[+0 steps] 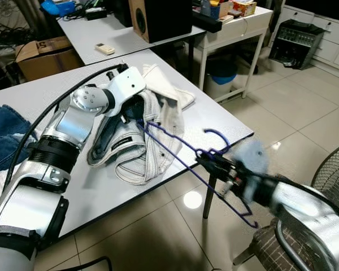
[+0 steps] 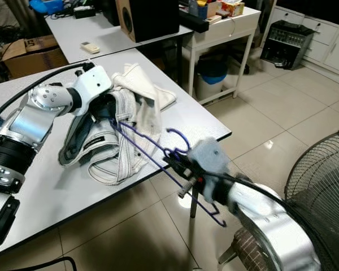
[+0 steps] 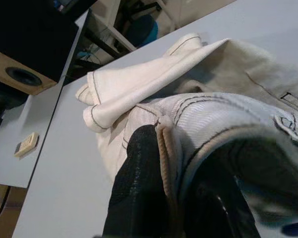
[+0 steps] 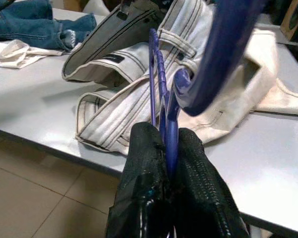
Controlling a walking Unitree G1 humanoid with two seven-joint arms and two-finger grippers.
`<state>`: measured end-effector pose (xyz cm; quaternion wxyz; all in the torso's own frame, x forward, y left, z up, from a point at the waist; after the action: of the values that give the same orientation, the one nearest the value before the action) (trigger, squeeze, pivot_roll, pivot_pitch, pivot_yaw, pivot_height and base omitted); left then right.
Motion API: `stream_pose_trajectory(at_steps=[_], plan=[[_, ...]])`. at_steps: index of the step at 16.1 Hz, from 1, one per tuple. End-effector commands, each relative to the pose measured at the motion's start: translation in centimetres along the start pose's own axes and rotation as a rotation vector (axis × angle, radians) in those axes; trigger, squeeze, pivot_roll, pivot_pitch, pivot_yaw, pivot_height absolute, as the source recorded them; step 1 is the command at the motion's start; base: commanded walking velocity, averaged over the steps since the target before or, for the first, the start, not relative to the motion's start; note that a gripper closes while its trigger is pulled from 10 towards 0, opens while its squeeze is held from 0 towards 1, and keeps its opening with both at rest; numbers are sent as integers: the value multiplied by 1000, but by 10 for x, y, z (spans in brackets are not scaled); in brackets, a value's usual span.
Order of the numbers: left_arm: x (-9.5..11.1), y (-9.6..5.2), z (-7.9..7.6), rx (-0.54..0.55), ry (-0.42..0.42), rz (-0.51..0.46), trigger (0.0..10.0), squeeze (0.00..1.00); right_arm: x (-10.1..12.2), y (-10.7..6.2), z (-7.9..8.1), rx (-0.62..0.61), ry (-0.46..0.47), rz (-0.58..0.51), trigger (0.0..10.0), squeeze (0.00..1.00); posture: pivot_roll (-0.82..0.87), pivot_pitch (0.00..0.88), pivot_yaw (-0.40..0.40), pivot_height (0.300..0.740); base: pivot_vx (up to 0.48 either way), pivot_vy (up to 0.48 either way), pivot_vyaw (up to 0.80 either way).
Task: Hang hanger
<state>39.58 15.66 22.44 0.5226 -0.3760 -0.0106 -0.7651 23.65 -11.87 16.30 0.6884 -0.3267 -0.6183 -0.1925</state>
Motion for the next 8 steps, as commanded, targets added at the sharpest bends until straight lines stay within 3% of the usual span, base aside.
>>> stream_pose_trajectory(at_steps=[1,4,6,8], plan=[[4,-3,3,14,4,-14,0,0,-2,6,1,1,-7,26,10000,0,-185,0,63,740,0,0,0],[2,1,-2,22,20,12,0,0,11,24,4,30,-20,-2,10000,0,-183,0,50,740,0,0,0],[-4,-1,3,59,28,46,0,0,13,27,0,-19,-18,18,10000,0,-184,0,45,740,0,0,0],[-10,-2,6,92,20,72,0,0,17,26,5,15,-13,3,10000,0,-186,0,47,740,0,0,0]])
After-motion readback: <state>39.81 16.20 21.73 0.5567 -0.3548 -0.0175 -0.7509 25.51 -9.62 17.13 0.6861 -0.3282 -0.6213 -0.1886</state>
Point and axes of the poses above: a point about 5 cm out from each wrist's last joint towards the gripper, its own y axis pointing out of the wrist towards the gripper, its own x axis along the axis of the wrist's last joint, z = x × y, the point moved 1 cm from there along y, pointing out of the wrist towards the gripper, and after that the axes turned 8 degrees about y, right-handed, at the moved point
